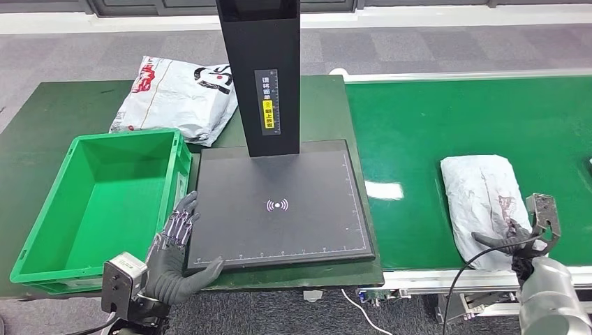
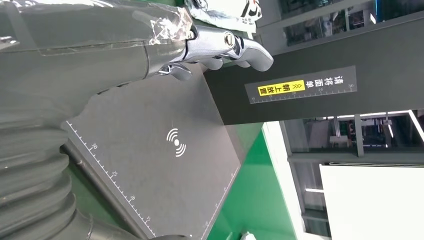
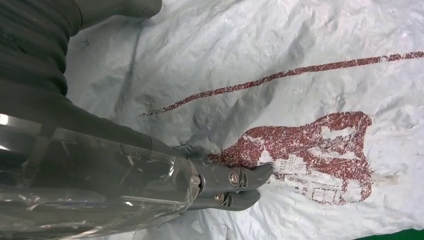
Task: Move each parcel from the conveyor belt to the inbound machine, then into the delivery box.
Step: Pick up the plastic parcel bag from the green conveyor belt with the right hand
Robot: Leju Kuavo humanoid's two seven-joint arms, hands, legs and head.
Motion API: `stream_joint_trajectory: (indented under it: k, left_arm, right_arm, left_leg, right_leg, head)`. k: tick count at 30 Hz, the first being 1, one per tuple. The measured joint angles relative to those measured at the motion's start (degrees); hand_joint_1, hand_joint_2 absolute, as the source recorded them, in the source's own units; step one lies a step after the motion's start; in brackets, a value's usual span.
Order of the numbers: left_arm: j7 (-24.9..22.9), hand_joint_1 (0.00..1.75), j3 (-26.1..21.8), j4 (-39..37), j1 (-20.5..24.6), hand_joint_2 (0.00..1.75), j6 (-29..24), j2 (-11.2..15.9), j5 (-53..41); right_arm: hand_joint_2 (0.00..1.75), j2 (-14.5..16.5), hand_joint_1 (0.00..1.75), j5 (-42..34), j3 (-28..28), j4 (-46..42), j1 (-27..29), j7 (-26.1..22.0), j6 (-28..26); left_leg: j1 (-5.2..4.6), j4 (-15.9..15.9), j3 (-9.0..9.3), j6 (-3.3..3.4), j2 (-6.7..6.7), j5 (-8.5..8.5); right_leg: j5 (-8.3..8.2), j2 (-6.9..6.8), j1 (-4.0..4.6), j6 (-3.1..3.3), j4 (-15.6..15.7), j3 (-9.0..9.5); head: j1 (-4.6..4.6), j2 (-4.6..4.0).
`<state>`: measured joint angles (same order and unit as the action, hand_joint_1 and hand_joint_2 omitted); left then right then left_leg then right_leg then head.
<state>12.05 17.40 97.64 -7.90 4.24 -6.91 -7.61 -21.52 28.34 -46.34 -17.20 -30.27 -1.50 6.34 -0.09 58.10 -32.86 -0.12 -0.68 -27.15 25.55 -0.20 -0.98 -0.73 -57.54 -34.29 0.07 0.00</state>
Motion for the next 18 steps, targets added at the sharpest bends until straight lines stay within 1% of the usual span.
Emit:
stream_joint_trajectory:
  k: [2, 3, 6, 7, 18]
  left_arm:
    - [0.1, 0.00, 0.0, 0.0, 0.0, 1.75, 0.7, 0.0, 0.6]
    - [0.1, 0.00, 0.0, 0.0, 0.0, 1.75, 1.1, 0.0, 0.9]
    - [0.5, 0.00, 0.0, -0.1, 0.0, 1.75, 1.7, 0.1, 1.6]
    - [0.6, 0.00, 0.0, -0.1, 0.0, 1.75, 1.8, 0.1, 1.8]
    - [0.9, 0.00, 0.0, -0.2, 0.0, 1.75, 2.4, 0.1, 2.5]
  right_arm:
    - [1.75, 0.2, 0.00, -0.5, -0.5, 0.0, 0.1, -0.9, 0.9]
    - [1.75, 0.3, 0.12, -0.7, -0.6, 0.0, 0.2, -1.3, 1.3]
    - [1.75, 0.6, 1.43, -0.8, -0.9, 0.0, 0.3, -1.7, 1.8]
    - [1.75, 0.7, 1.75, -0.8, -1.1, 0.0, 0.3, -1.8, 1.8]
    - [1.75, 0.8, 1.75, -0.6, -2.1, 0.0, -0.1, -1.3, 1.6]
  left_leg:
    - [0.00, 0.0, 0.00, 0.01, 0.00, 0.00]
    - [0.00, 0.0, 0.00, 0.01, 0.01, -0.01]
    - [0.00, 0.1, 0.04, 0.03, 0.09, -0.02]
    - [0.00, 0.1, 0.06, 0.04, 0.11, -0.03]
    - [0.00, 0.1, 0.16, 0.05, 0.20, -0.04]
  right_leg:
    - [0.00, -0.01, 0.00, 0.00, 0.0, 0.03]
    - [0.00, 0.01, 0.00, -0.01, 0.0, 0.03]
    - [-0.02, 0.09, 0.00, -0.01, 0.0, 0.05]
    - [-0.02, 0.10, 0.00, -0.02, 0.0, 0.07]
    - [-0.05, 0.18, 0.00, -0.05, 0.0, 0.16]
  head:
    - [0.00, 0.00]
    - [0.00, 0.00]
    - [0.00, 0.00]
    - [0.00, 0.00]
    - [0.00, 0.00]
